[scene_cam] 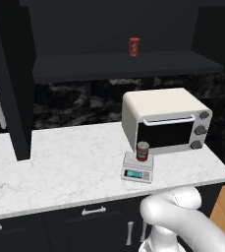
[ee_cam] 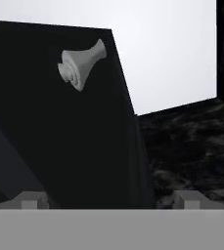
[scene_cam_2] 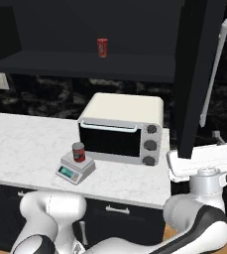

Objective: Pick the canned food and place it on the digital scale for weighing, and close the cabinet.

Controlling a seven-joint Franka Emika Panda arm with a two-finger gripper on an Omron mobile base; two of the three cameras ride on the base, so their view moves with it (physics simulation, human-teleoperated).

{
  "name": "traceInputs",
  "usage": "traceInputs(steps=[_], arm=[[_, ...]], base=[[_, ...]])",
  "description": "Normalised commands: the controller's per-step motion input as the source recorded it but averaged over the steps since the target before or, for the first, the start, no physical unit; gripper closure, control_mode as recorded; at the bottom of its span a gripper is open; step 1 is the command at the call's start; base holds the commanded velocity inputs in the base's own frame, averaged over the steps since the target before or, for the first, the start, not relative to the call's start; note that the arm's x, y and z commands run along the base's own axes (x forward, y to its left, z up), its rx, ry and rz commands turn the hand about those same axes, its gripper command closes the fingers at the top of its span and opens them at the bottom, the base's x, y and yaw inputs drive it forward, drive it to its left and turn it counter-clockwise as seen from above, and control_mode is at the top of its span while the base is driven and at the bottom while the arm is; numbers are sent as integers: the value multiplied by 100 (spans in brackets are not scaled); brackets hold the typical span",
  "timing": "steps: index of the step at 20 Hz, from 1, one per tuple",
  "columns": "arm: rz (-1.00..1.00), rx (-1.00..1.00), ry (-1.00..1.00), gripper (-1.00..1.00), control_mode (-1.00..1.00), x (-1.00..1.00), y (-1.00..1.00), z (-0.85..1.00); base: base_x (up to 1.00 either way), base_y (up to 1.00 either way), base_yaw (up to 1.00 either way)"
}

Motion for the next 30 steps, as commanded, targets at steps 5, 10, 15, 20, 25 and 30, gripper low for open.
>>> traceInputs(steps=[5,10,15,20,25,30], arm=[[14,-11,-14,-100,-100,-6,85,99],[24,-23,-25,-100,-100,4,100,100],[33,-29,-16,-100,-100,3,100,91],[33,-28,-4,-100,-100,29,100,65],[22,-31,0,-100,-100,55,100,51],[5,-27,26,-100,-100,97,100,25]], base=[[0,0,0],[0,0,0],[0,0,0],[0,0,0],[0,0,0],[0,0,0]])
